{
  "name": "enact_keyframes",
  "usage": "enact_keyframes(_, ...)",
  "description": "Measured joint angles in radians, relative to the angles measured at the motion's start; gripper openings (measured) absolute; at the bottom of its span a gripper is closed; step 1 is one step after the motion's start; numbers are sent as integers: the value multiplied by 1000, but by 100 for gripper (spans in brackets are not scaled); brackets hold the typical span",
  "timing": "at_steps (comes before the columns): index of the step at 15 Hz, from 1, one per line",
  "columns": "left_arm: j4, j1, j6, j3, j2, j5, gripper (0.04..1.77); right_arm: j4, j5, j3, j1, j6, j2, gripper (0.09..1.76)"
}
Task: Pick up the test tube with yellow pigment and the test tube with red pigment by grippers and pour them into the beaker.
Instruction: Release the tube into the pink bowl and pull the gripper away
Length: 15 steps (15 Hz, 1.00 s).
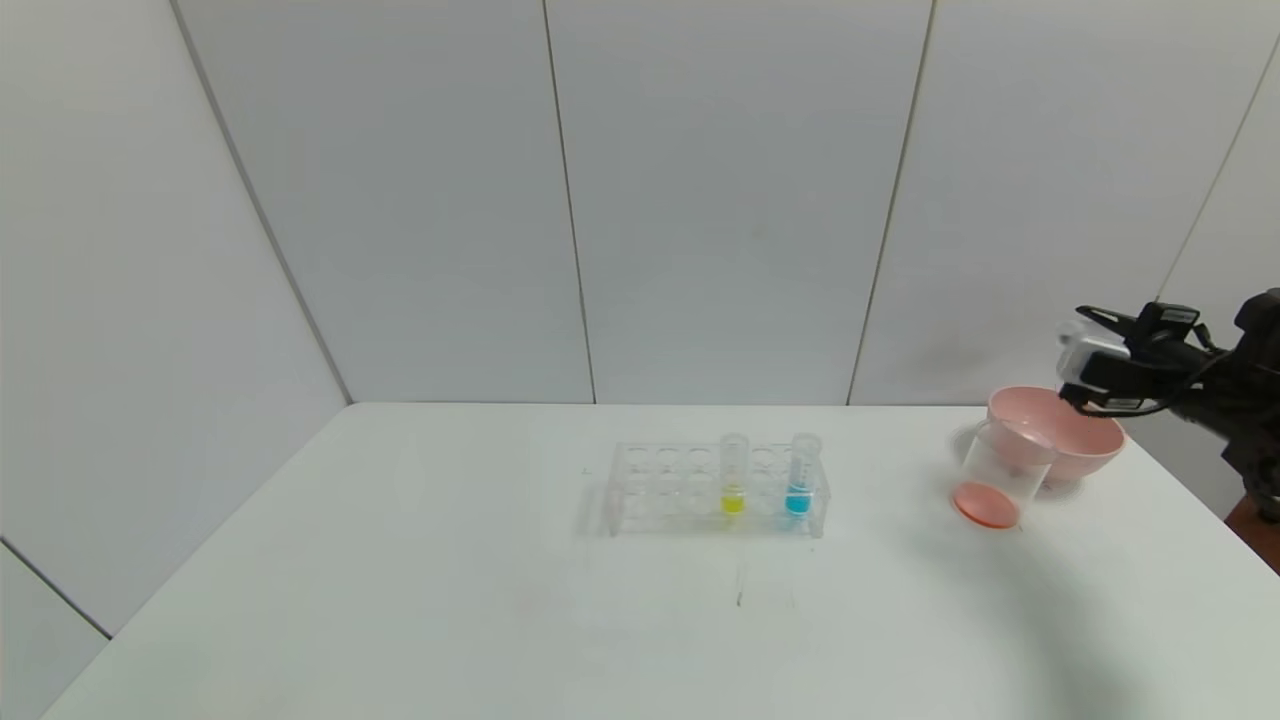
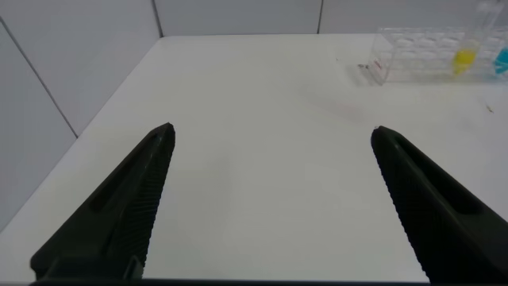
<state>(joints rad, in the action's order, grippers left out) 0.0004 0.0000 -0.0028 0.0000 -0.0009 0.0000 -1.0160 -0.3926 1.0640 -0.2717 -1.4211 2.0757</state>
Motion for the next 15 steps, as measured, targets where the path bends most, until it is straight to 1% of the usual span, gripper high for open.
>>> enact_keyframes(2,0,0,0,0,0,0,176,64,129,68,18,249,1,56)
enact_keyframes(4,0,0,0,0,0,0,176,186,233,154,32,523,6,56)
enact_keyframes(5,0,0,0,0,0,0,176,222,253,180,36,651,10,56)
enact_keyframes(7,0,0,0,0,0,0,176,286,273,214,38,948,21,56)
enact_keyframes(9,0,0,0,0,0,0,176,326,280,230,39,1188,41,56)
enact_keyframes(10,0,0,0,0,0,0,176,334,282,233,38,1265,54,56)
enact_keyframes(12,0,0,0,0,0,0,176,338,282,236,37,1363,85,56)
enact_keyframes(15,0,0,0,0,0,0,176,339,283,232,37,1389,126,56)
